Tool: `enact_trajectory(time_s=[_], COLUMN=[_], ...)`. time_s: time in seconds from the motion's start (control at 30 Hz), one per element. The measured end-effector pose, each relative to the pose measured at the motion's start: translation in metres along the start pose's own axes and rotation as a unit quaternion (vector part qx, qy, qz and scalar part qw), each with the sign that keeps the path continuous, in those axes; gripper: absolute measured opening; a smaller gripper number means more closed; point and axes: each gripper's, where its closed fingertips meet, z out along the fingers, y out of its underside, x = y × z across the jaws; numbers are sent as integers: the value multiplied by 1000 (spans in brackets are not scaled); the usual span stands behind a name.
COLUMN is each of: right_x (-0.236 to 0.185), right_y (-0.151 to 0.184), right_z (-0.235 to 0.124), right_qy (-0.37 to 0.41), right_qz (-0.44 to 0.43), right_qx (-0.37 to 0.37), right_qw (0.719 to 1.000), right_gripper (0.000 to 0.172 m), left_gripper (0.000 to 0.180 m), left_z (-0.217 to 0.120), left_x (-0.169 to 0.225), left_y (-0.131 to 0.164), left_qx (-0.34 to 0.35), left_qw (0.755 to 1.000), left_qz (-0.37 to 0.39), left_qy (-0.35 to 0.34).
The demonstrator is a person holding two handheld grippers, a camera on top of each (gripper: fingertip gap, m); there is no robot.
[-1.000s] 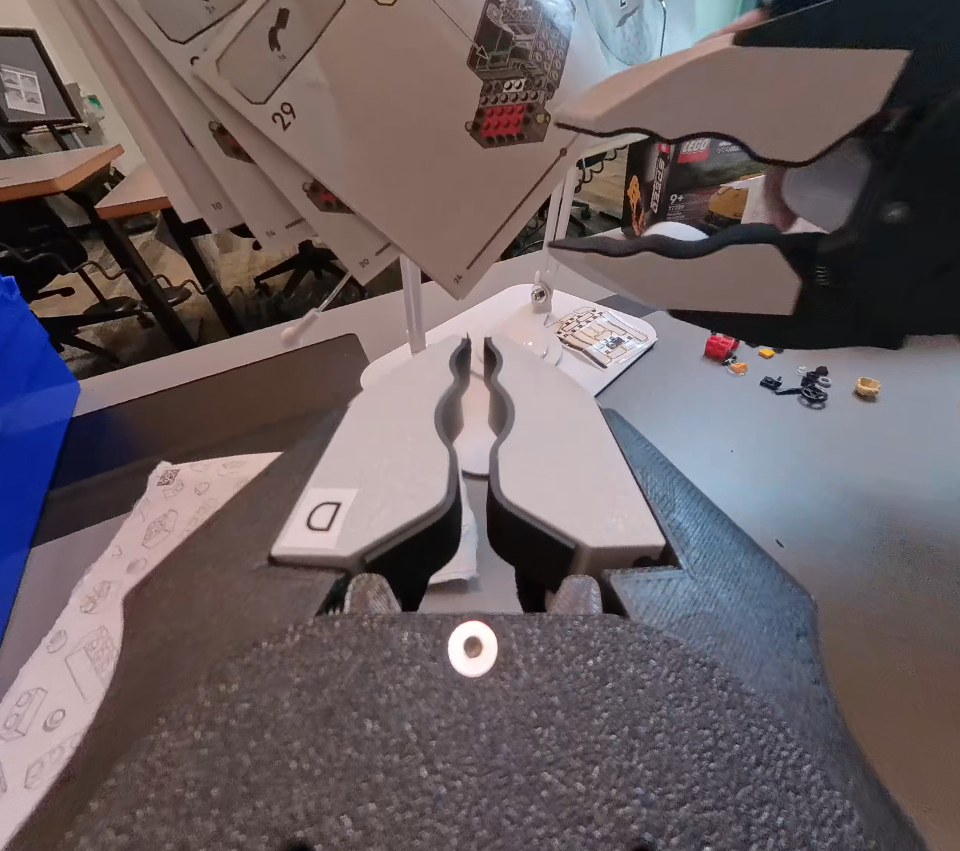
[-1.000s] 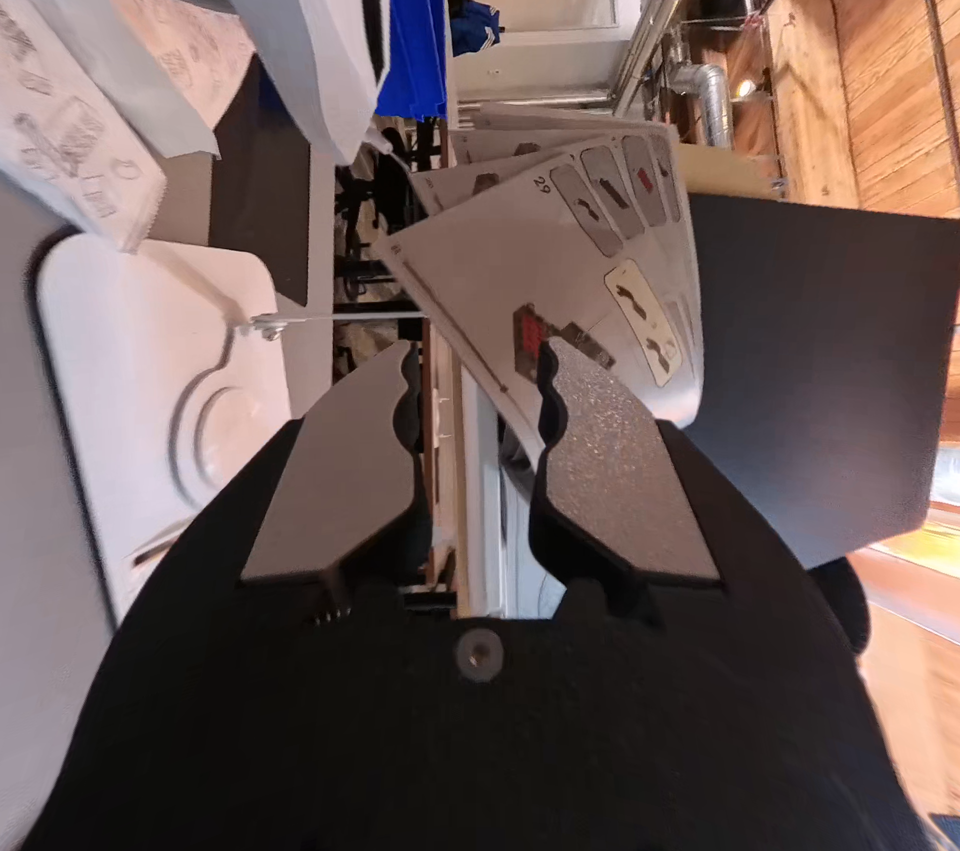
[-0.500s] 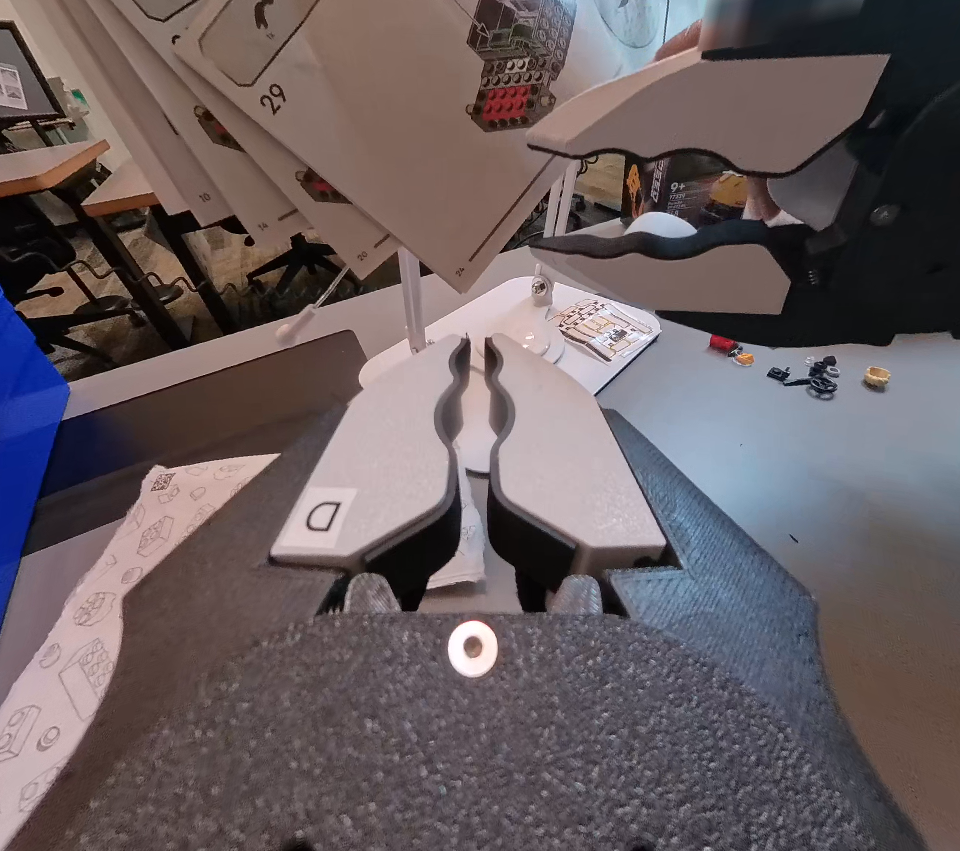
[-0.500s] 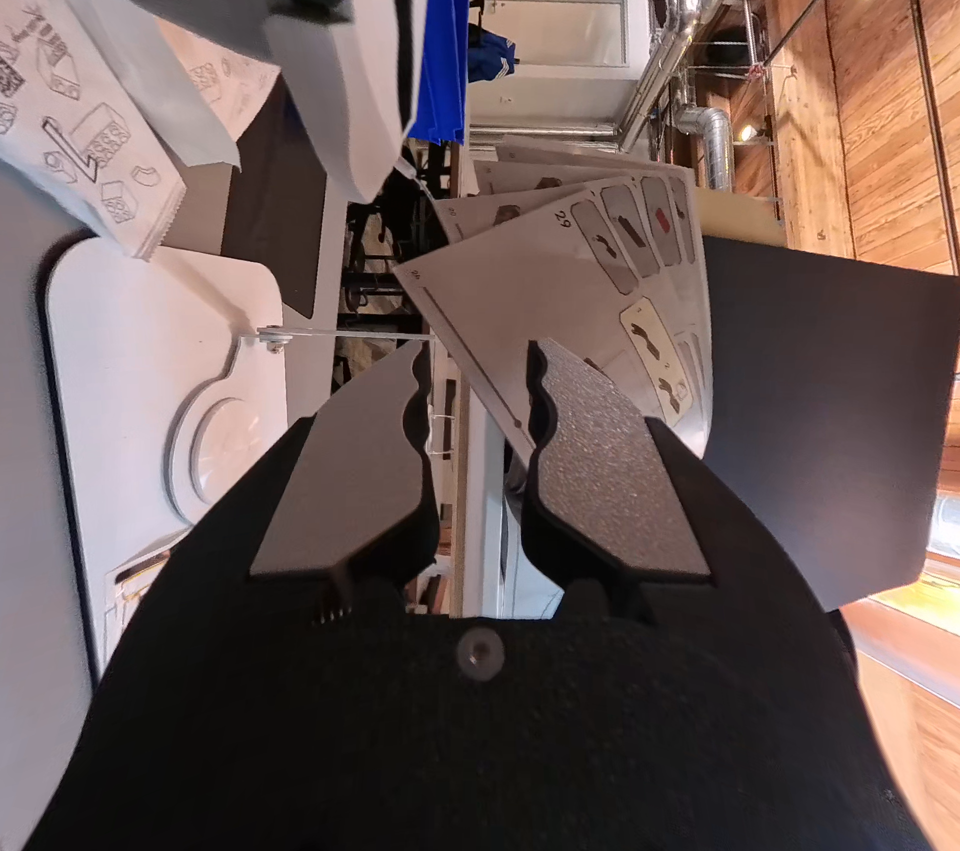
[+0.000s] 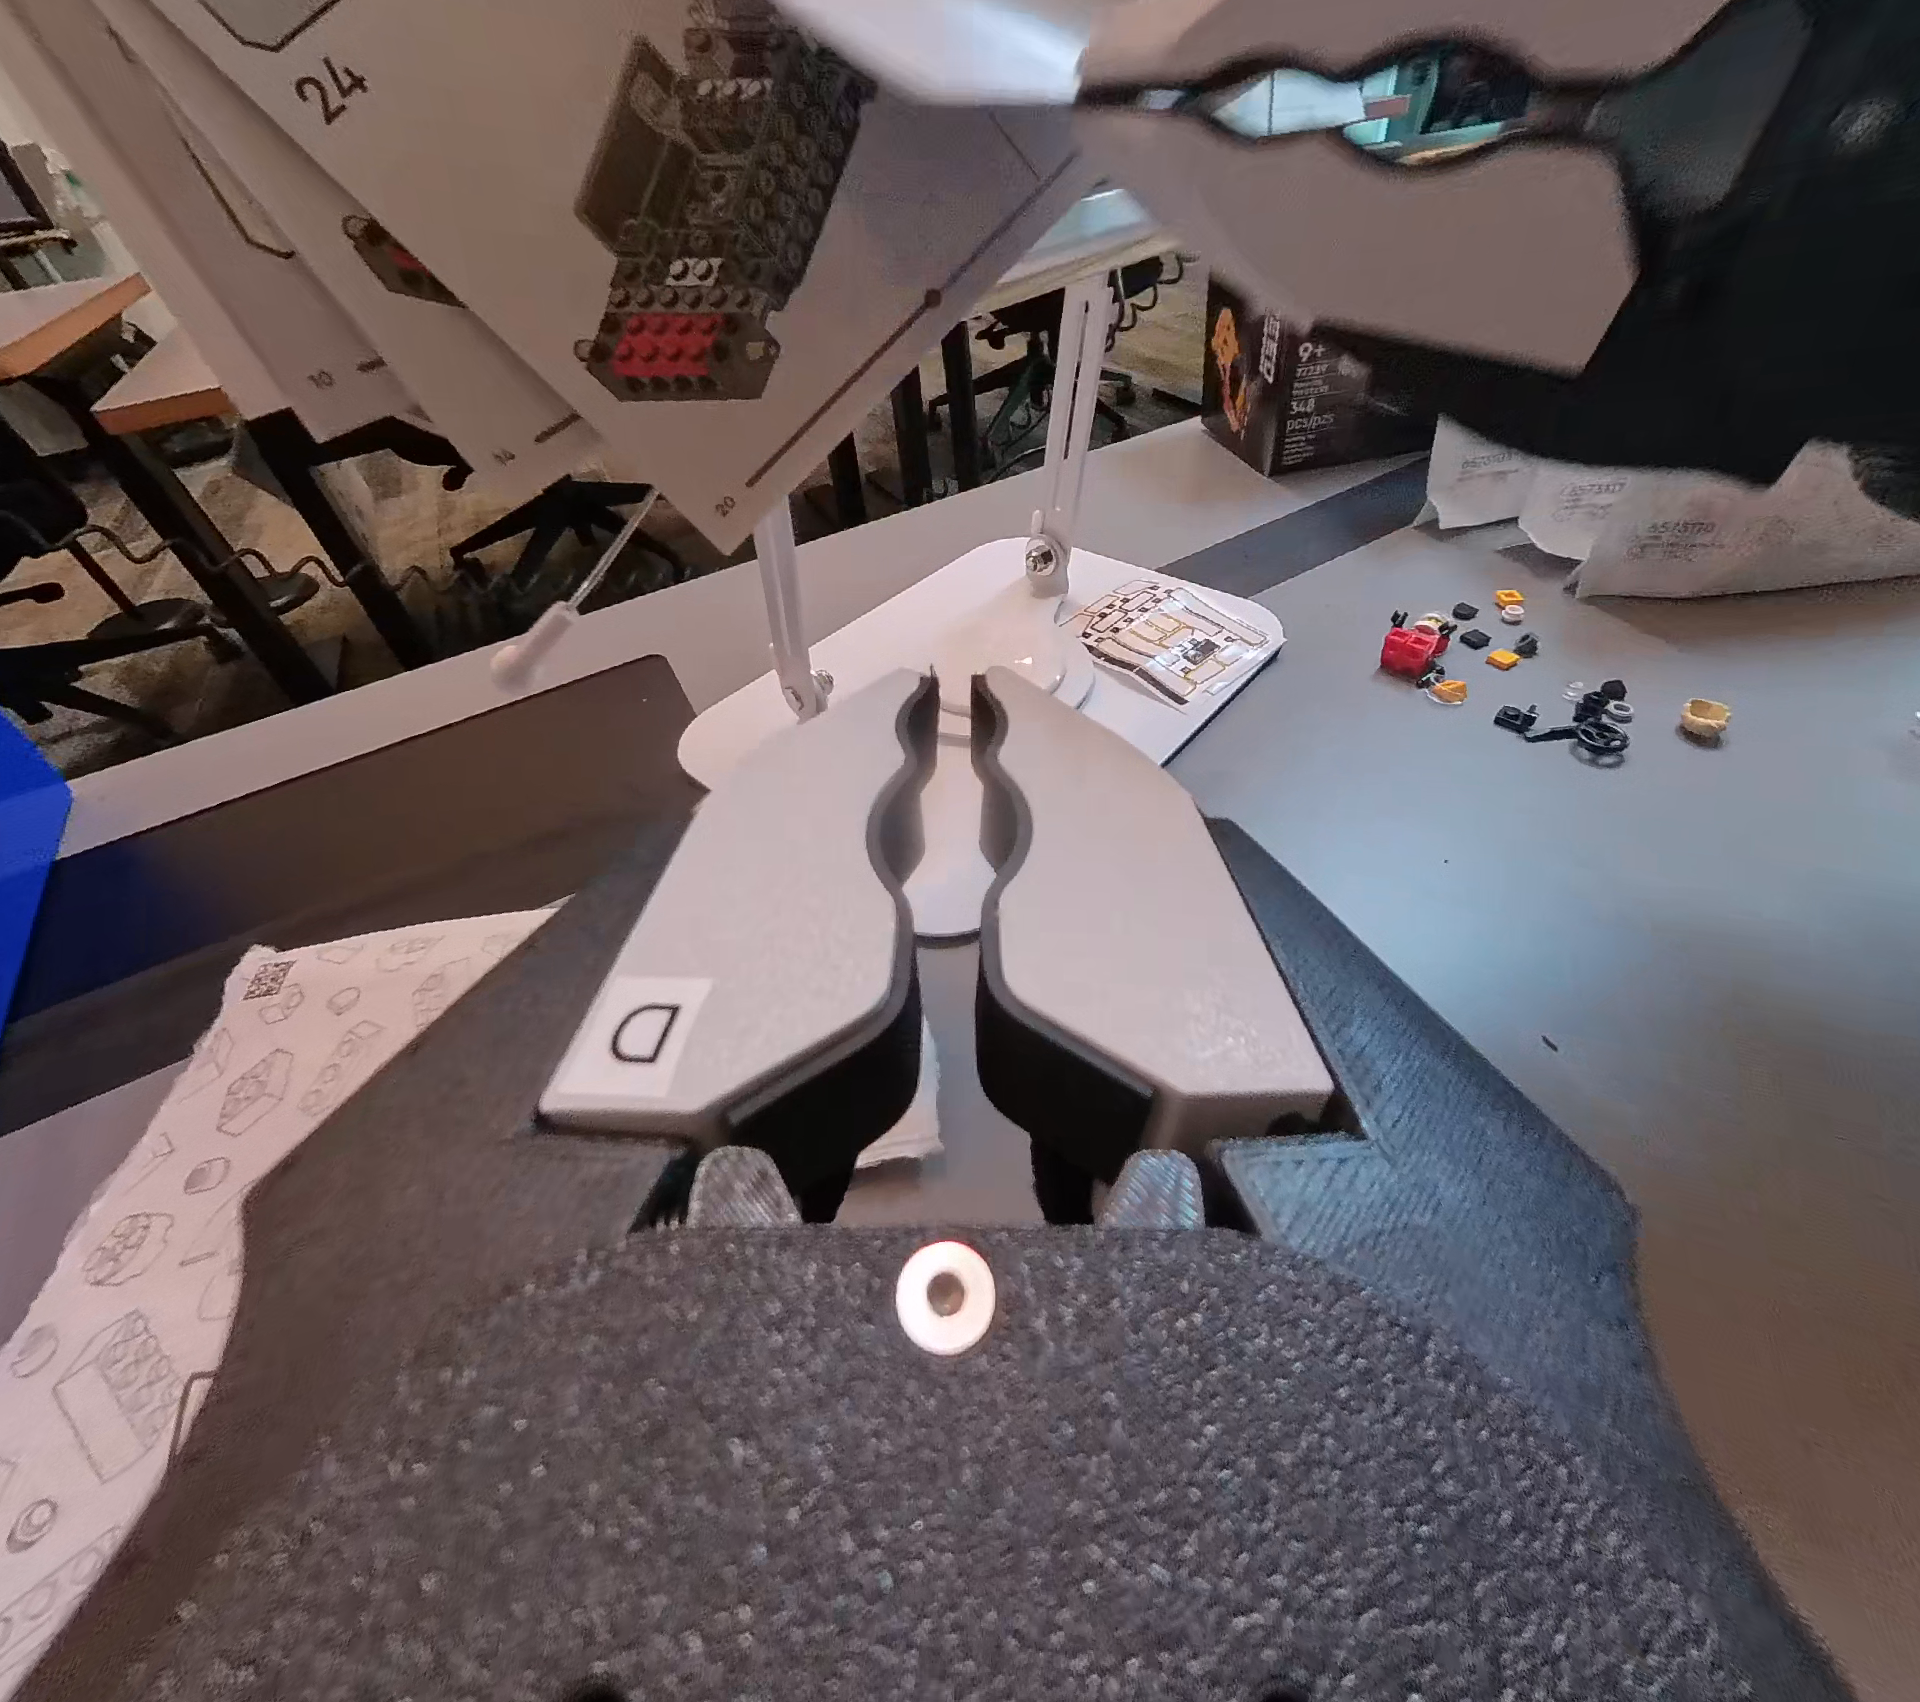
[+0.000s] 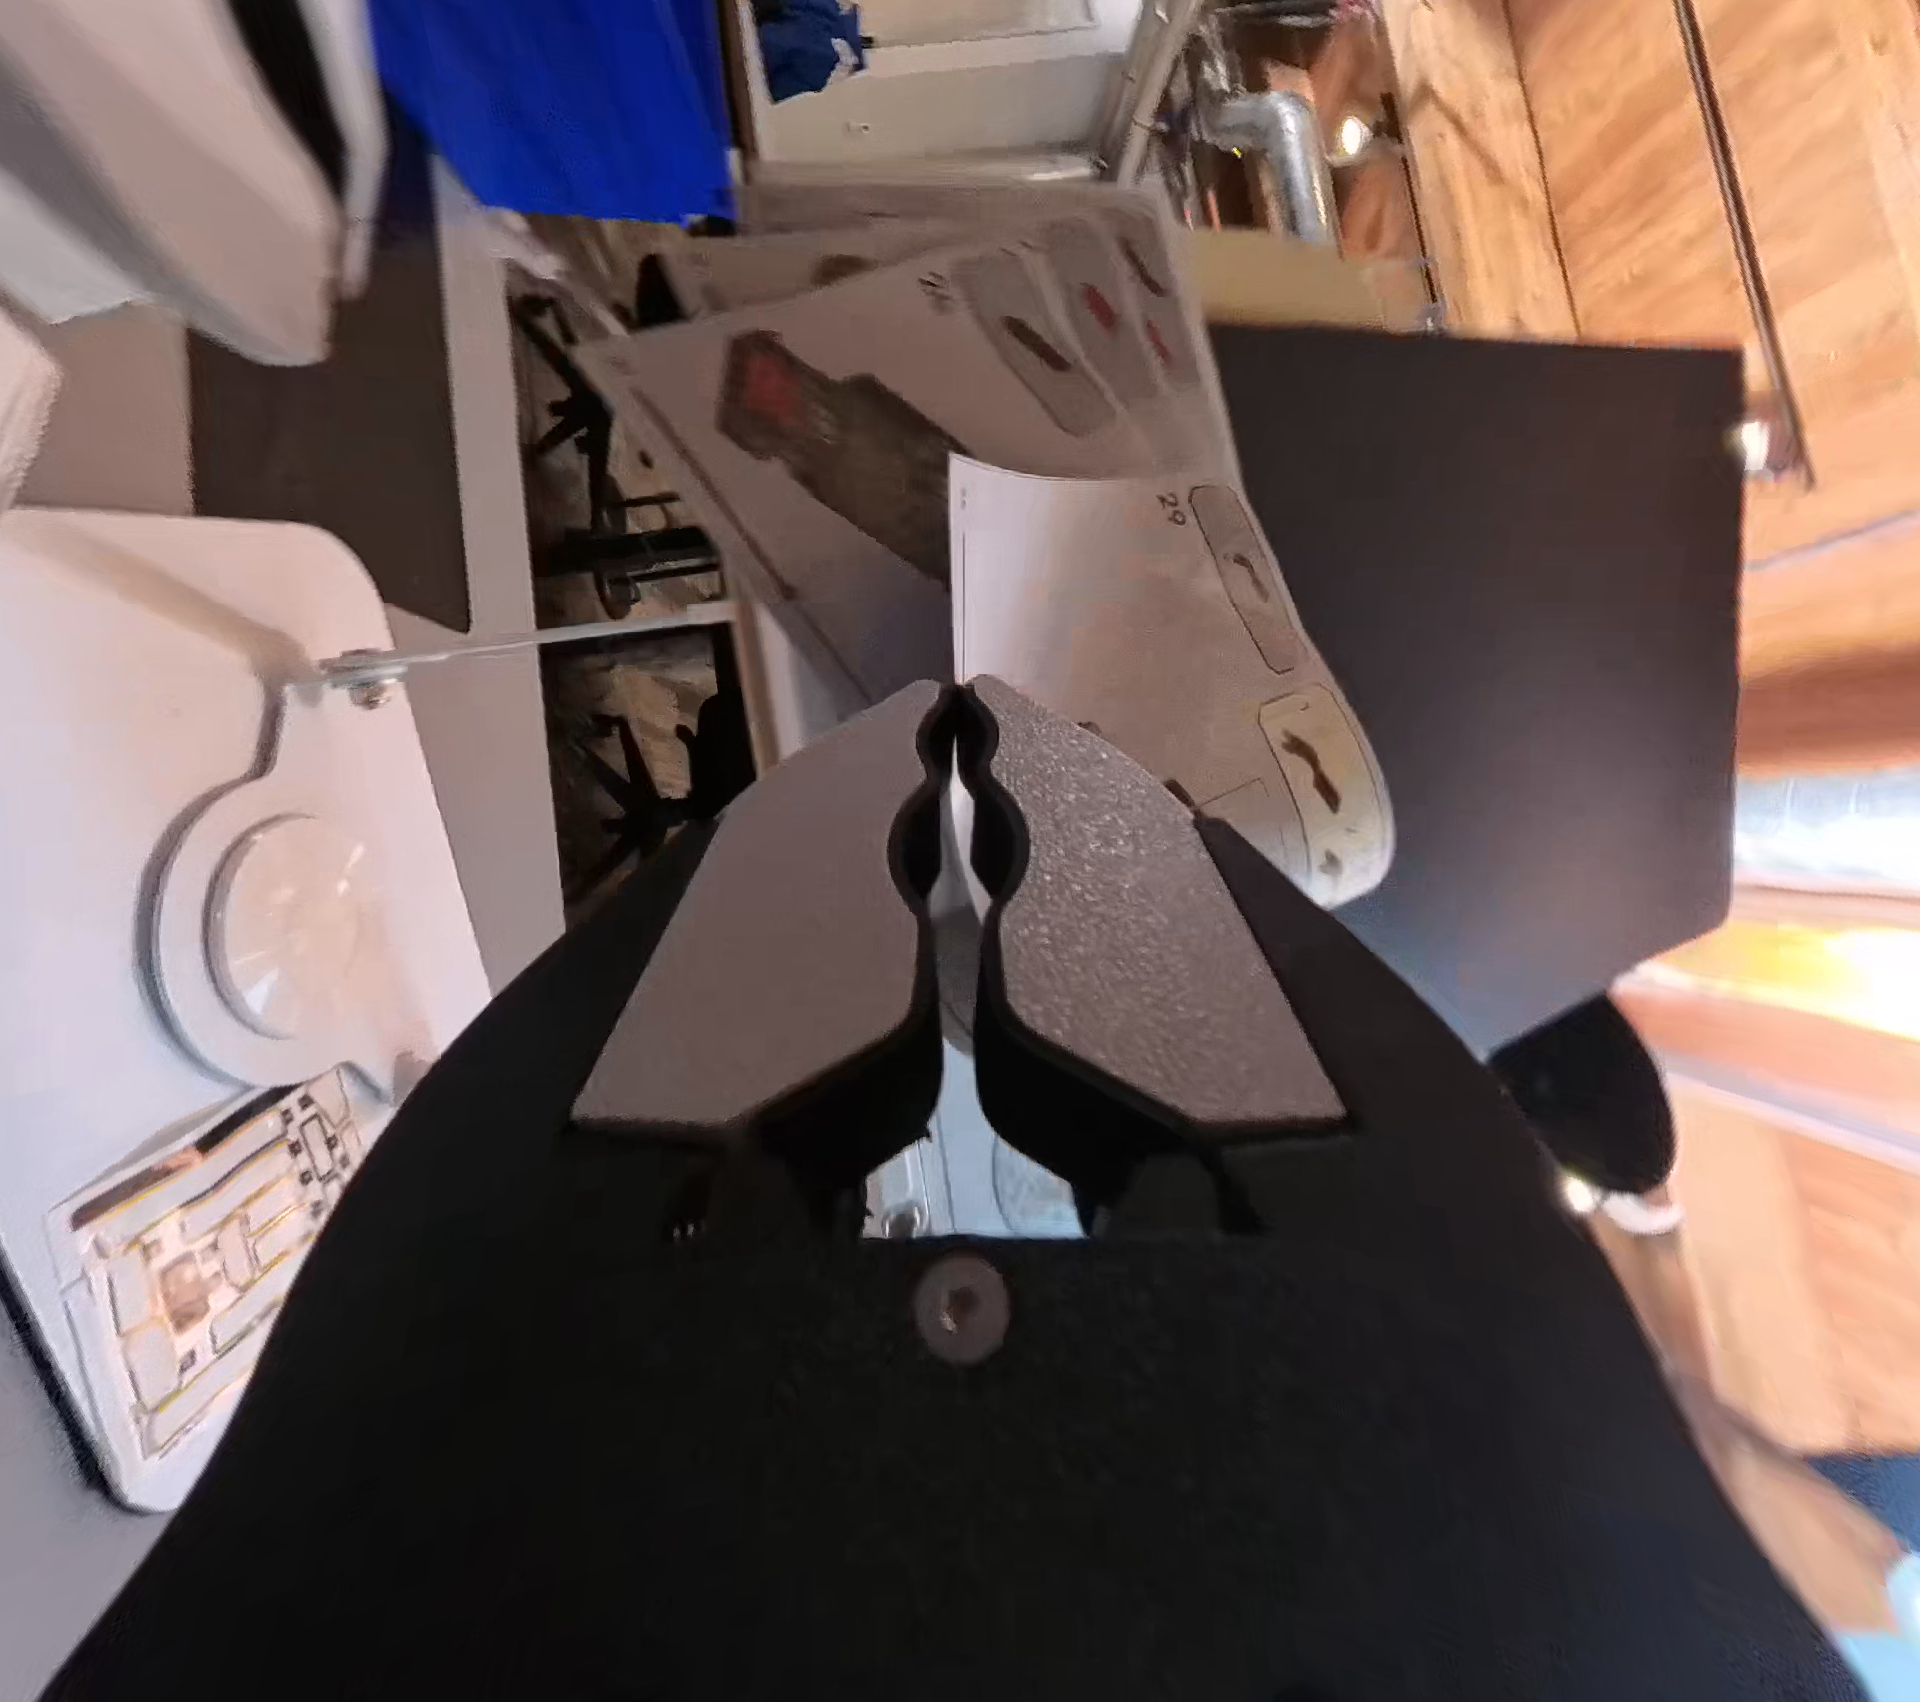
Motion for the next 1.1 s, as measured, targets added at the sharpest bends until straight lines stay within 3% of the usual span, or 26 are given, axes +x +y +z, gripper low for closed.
enact_trajectory(time_s=[0.13, 0.27, 0.47, 0.6, 0.73, 0.8, 0.97, 1.03, 1.1], right_x=[33, 52, 58, 43, 41, 47, 48, 33, 25], right_y=[19, 37, 104, 120, 123, 132, 182, 191, 186], right_z=[-18, -25, -39, -36, -31, -34, -36, -26, -17], right_qy=[34, 46, 63, 29, -2, -5, 14, -16, -42], right_qz=[109, 192, 368, 442, 549, 613, 750, 756, 743], right_qx=[-8, -14, -64, -49, -4, 21, 14, -17, -26], right_qw=[993, 980, 925, 895, 836, 790, 661, 654, 668], right_gripper=[0, 0, 0, 0, 13, 24, 18, 20, 21], left_gripper=[6, 5, 1, 1, 0, 0, 0, 0, 0], left_z=[2, 14, 46, 92, 139, 154, 166, 165, 162], left_x=[8, 21, 41, 56, 67, 65, 43, 36, 31], left_y=[-9, -46, -98, -127, -137, -135, -124, -122, -121], left_qx=[11, 33, 27, -13, -69, -93, -146, -151, -150], left_qw=[1000, 998, 991, 983, 975, 970, 960, 957, 956], left_qz=[17, 58, 125, 177, 206, 222, 237, 245, 252], left_qy=[8, 10, 31, 50, 49, 37, -12, -24, -31])
